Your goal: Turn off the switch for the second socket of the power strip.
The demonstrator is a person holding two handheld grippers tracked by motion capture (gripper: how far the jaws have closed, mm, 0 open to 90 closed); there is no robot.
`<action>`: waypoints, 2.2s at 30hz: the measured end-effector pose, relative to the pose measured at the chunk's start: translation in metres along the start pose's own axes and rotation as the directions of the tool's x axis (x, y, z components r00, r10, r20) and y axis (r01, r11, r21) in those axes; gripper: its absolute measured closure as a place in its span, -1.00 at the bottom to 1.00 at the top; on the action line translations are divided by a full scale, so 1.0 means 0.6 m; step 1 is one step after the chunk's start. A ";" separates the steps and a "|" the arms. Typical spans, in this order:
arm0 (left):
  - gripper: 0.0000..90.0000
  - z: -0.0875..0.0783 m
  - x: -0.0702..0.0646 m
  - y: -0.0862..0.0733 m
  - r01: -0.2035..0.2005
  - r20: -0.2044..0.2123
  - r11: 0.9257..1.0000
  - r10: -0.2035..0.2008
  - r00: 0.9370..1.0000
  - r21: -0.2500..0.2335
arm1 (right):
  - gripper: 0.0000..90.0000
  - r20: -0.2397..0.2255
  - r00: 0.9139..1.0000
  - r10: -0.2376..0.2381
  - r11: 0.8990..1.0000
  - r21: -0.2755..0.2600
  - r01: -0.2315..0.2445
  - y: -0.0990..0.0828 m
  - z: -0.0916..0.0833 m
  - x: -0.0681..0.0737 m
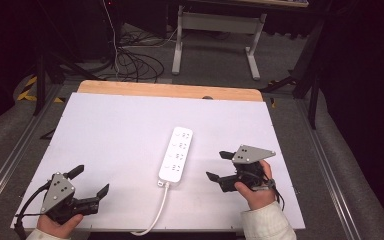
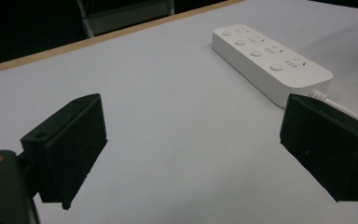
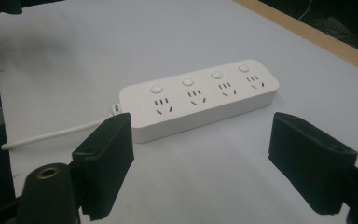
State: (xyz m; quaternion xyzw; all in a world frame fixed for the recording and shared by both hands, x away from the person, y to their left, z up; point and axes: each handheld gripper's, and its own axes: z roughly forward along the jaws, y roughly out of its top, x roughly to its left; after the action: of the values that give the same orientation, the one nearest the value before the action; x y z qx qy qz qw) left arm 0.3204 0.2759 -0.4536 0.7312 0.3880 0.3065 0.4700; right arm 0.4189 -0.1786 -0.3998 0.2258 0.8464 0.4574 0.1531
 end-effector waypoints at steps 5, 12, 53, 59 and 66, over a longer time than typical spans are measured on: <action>-0.83 0.000 0.000 0.000 0.002 0.000 1.000 -0.002 1.000 0.000 | -0.50 -0.014 1.000 -0.017 1.000 0.013 0.018 0.024 0.018 0.002; -0.83 0.001 0.000 0.000 0.002 0.000 1.000 -0.002 1.000 0.000 | -0.45 -0.025 0.999 -0.038 0.999 0.034 0.039 0.047 0.040 0.004; -0.83 0.001 0.002 0.000 -0.001 0.007 1.000 0.001 1.000 0.003 | -0.05 -0.068 0.995 -0.072 0.991 0.110 0.079 0.103 0.159 0.022; -0.82 0.002 0.000 0.000 -0.001 0.014 1.000 0.001 1.000 0.005 | 0.10 -0.074 0.995 -0.065 0.989 0.126 0.074 0.105 0.170 0.021; -0.82 0.001 0.000 0.000 -0.001 0.014 1.000 0.001 1.000 0.005 | 0.69 -0.117 0.993 -0.005 0.986 0.167 0.025 0.099 0.191 0.015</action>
State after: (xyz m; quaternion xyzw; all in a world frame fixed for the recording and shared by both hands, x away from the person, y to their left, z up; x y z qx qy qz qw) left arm 0.3210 0.2758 -0.4541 0.7345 0.3851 0.3005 0.4710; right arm 0.4790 -0.0647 -0.4113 0.2043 0.8912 0.3955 0.0873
